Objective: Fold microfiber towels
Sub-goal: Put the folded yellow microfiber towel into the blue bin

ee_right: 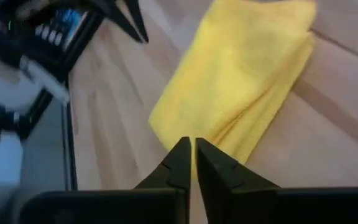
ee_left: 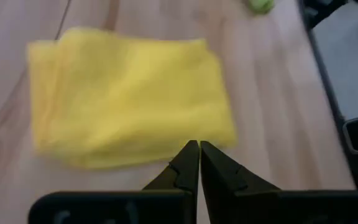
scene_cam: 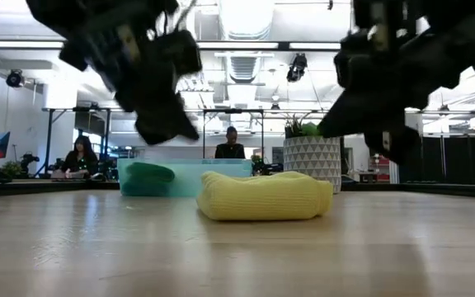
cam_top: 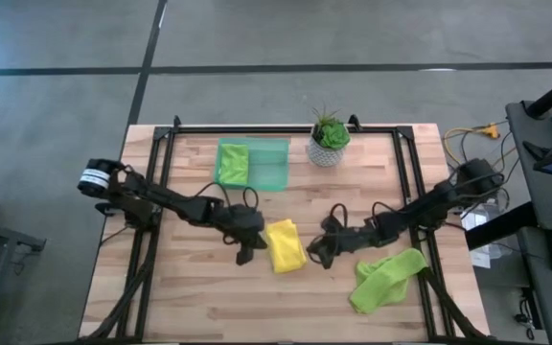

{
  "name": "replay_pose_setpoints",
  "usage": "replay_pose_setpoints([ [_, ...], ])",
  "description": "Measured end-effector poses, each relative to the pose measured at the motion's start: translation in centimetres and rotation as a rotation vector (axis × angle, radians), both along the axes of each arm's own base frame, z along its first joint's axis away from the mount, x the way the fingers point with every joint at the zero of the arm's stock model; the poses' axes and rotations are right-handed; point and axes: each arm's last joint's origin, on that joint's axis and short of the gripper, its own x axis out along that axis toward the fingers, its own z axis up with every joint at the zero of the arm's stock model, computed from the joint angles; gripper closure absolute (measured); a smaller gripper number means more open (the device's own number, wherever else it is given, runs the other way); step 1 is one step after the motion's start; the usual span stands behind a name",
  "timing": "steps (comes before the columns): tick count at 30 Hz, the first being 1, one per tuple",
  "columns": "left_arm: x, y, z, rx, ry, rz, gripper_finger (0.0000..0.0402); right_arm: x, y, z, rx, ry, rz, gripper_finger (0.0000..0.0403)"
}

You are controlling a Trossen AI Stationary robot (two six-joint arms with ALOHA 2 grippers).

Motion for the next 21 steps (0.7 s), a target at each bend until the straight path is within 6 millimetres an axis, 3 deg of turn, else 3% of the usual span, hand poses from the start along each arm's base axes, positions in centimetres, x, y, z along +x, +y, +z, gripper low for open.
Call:
replay_pose_setpoints([
  [4,-0.1,0.9,-0.6,-0.021,0.028,-0.008,0.0401,0.7,0.1,-0.8,0.085,0.018,-0.071,0.0341],
  [13,-0.3,0.8,-0.4,-0.075,0.024,-0.109,0.0401,1.4,0.5,-2.8,0.268,0.084,-0.167,0.0184],
  [17,-0.5,0.8,-0.6,-0.08,0.03,-0.116,0.0401,1.5,0.6,-3.5,0.303,0.105,-0.184,0.0146],
  [21,-0.6,0.8,-0.7,-0.081,0.033,-0.118,0.0401,1.5,0.7,-3.8,0.337,0.122,-0.187,0.0132],
])
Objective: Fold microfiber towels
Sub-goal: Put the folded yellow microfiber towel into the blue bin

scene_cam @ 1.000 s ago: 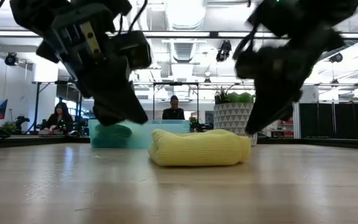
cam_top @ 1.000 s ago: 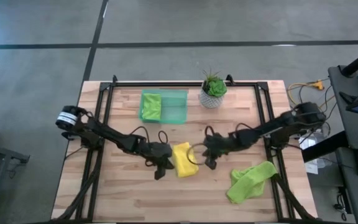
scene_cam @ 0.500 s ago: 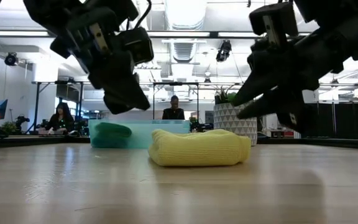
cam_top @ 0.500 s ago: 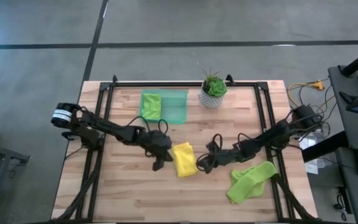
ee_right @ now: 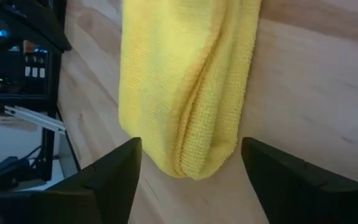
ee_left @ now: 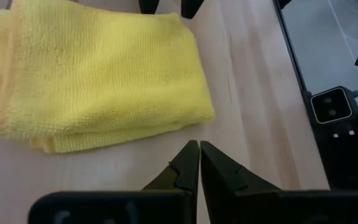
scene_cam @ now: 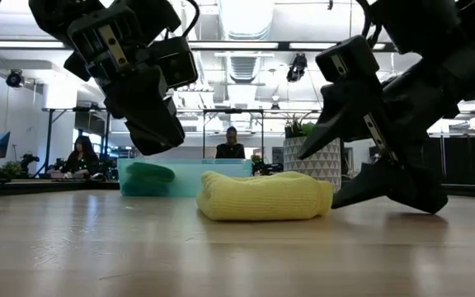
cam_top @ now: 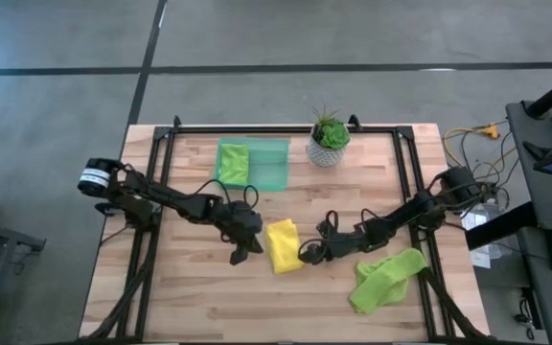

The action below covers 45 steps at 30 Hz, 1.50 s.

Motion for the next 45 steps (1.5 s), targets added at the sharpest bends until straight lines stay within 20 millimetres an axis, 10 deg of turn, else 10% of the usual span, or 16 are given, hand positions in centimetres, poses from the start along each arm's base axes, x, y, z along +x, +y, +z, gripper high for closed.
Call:
replay_pose_setpoints([
  [25,1.6,1.2,1.6,0.175,-0.196,0.14,0.0402,-0.6,2.6,0.1,0.278,0.062,-0.092,0.0135],
  [34,2.4,3.8,-2.7,0.231,-0.032,0.245,0.0401,1.5,3.9,1.5,0.222,0.12,-0.076,0.0152],
  [45,1.4,2.3,-4.0,-0.056,0.148,0.061,0.0402,5.1,4.1,2.1,-0.033,0.297,-0.144,0.0201],
])
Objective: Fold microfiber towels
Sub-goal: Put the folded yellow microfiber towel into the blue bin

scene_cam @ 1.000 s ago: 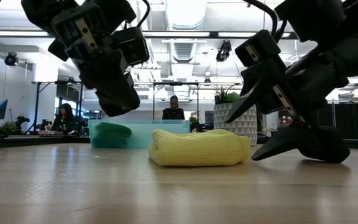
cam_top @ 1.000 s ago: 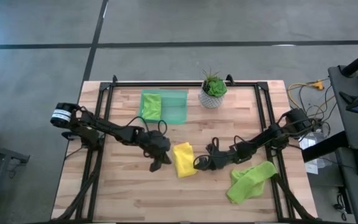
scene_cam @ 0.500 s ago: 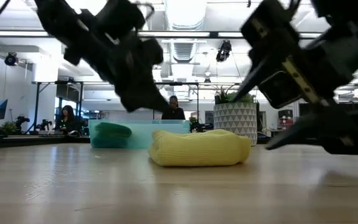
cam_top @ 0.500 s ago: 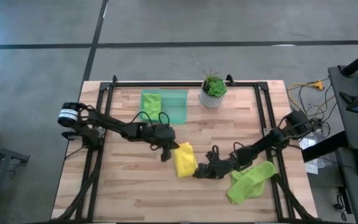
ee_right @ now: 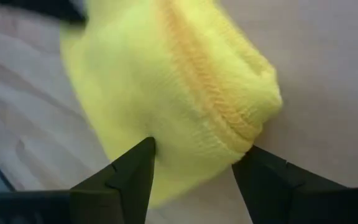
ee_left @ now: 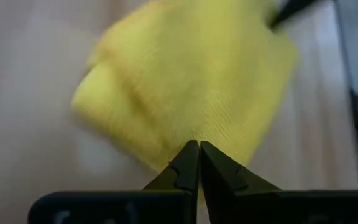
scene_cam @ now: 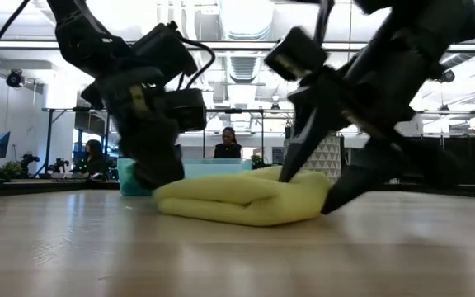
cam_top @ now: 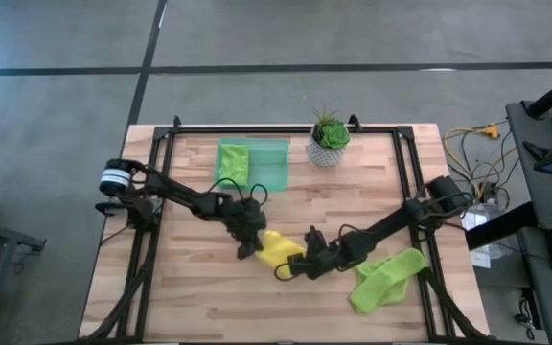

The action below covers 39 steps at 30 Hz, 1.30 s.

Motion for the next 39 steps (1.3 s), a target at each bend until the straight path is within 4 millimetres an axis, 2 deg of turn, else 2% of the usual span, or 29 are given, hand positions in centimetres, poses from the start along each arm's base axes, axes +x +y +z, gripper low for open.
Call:
replay_pose_setpoints([
  [5,-0.7,-0.7,-0.2,-0.062,0.077,-0.071,0.0402,-0.1,-0.4,0.2,0.006,-0.013,-0.012,0.0202],
  [8,-0.9,-0.7,0.3,-0.062,0.077,-0.073,0.0401,-0.9,0.3,0.1,0.032,-0.036,-0.041,0.0202],
  [13,-1.0,-0.6,1.4,-0.053,0.035,-0.066,0.0402,-2.0,1.5,-1.2,0.114,-0.144,-0.198,0.0202],
  [19,-0.8,-0.5,1.8,0.002,0.009,-0.016,0.0402,-3.3,0.9,-2.5,0.176,-0.275,-0.327,0.0202],
  [26,-0.8,-0.2,0.9,0.067,0.03,0.03,0.0402,-3.6,-0.1,-3.1,0.194,-0.288,-0.363,0.0202],
  [32,-0.4,-0.4,-0.5,0.06,0.055,0.021,0.0402,-3.4,-0.8,-3.2,0.199,-0.272,-0.385,0.0202],
  [39,-0.1,-0.5,-1.0,0.045,0.068,0.007,0.0401,-2.7,-1.5,-3.1,0.17,-0.253,-0.393,0.0202],
])
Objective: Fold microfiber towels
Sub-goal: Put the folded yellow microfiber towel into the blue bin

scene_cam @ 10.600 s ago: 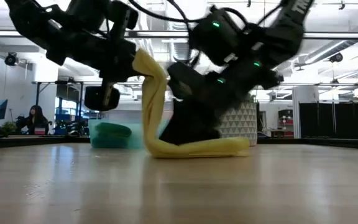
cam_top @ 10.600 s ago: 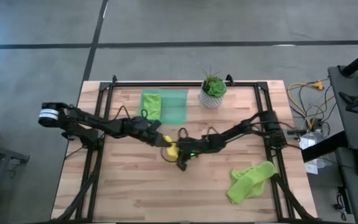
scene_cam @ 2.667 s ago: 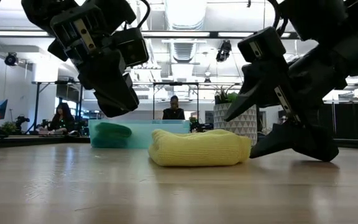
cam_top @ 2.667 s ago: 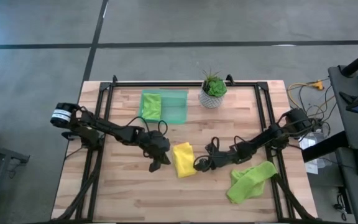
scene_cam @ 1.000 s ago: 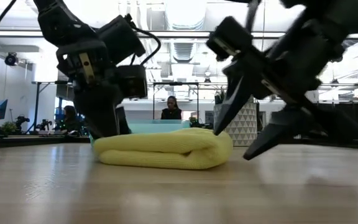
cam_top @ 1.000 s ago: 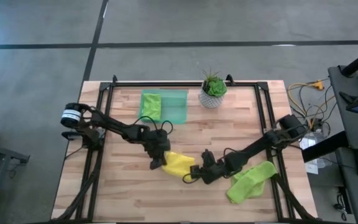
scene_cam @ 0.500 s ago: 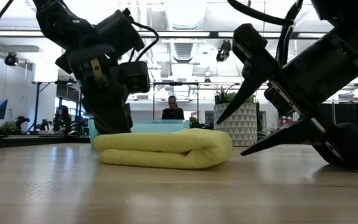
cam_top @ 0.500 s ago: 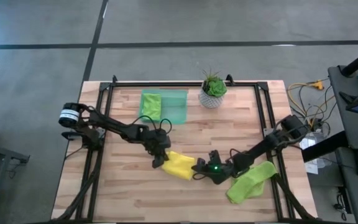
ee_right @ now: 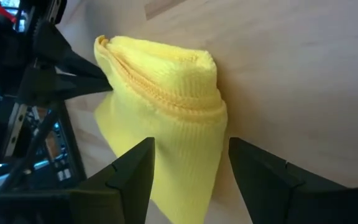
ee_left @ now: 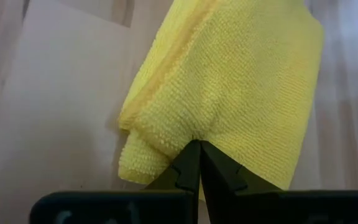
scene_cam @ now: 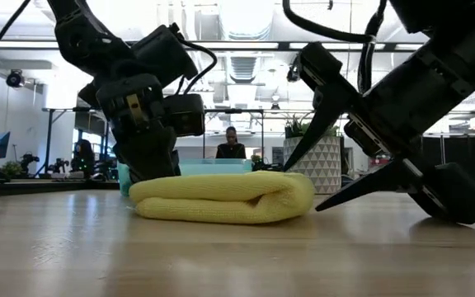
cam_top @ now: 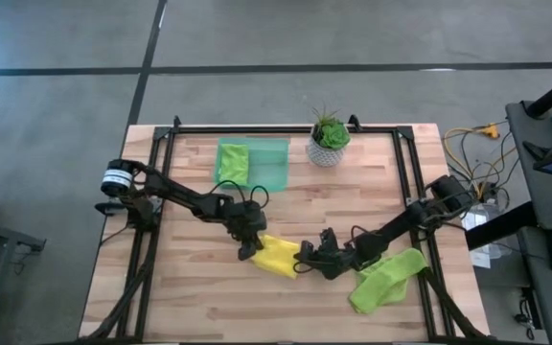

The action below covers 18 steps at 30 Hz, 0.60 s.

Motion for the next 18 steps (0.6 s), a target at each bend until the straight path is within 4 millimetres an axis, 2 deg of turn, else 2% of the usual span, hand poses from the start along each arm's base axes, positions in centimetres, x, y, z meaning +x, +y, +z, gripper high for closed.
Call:
replay_pose_setpoints([
  [8,0.0,0.0,-0.1,-0.001,-0.014,0.001,0.0401,0.9,-0.7,0.5,-0.102,0.081,0.014,0.0202],
  [18,0.0,0.0,-0.1,0.0,-0.011,0.003,0.0401,1.6,-0.4,1.1,-0.233,0.034,0.137,0.0205],
])
